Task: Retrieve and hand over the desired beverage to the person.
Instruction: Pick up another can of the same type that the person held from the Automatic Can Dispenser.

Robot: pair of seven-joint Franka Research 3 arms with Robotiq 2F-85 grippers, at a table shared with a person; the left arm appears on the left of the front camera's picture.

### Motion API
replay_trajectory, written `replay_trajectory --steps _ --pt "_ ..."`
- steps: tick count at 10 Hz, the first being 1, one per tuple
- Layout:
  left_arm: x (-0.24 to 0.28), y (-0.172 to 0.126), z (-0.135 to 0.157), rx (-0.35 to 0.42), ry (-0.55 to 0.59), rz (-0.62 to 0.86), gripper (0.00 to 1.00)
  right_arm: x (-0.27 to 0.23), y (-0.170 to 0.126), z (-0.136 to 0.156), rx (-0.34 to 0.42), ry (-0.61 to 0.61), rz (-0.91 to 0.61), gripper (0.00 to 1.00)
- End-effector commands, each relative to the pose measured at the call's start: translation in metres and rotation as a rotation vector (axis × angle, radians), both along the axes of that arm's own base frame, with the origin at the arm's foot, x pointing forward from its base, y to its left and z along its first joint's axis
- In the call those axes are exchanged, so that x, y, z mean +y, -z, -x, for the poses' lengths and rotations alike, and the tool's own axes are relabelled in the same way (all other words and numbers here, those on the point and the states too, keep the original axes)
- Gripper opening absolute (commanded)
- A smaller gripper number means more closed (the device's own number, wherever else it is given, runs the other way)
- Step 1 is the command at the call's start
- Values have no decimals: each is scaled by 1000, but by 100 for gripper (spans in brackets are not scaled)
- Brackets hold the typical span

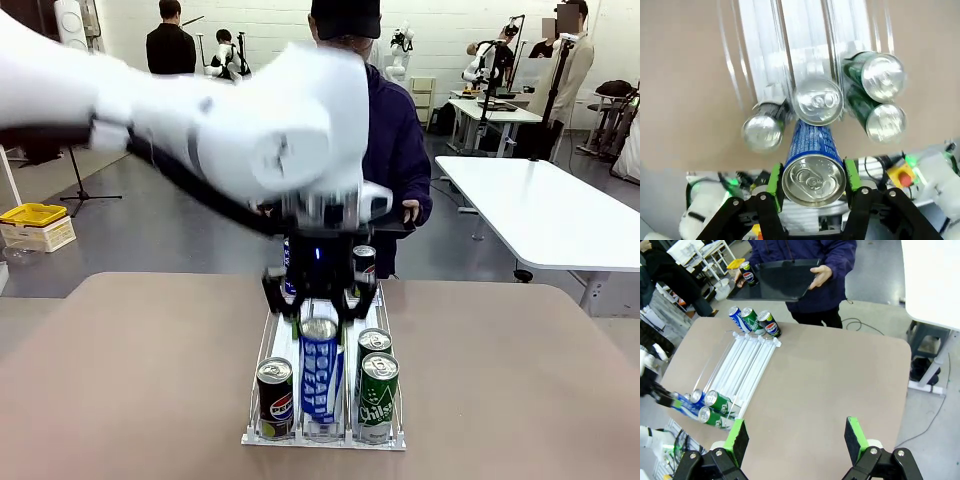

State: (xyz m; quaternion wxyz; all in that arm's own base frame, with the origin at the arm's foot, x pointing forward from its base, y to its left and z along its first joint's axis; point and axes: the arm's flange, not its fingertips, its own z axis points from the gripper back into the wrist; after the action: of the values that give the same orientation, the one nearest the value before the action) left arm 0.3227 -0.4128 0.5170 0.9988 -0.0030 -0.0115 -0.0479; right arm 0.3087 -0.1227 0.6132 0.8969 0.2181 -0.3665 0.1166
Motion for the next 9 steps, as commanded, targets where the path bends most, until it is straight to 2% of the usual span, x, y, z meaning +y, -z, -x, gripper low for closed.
replay_trajectory --steps 1,2,4,9 --pt "11 -82 10 -35 6 25 0 0 2 -2 -7 -21 -22 100" --pt "12 -111 14 -46 4 24 0 0 2 -2 -7 -21 -22 100" --pt "4 -149 18 -63 -7 14 0 0 2 -2 -7 -21 -22 100" --pt "-9 -173 -21 -117 -39 16 0 0 2 -2 -7 -21 -22 100"
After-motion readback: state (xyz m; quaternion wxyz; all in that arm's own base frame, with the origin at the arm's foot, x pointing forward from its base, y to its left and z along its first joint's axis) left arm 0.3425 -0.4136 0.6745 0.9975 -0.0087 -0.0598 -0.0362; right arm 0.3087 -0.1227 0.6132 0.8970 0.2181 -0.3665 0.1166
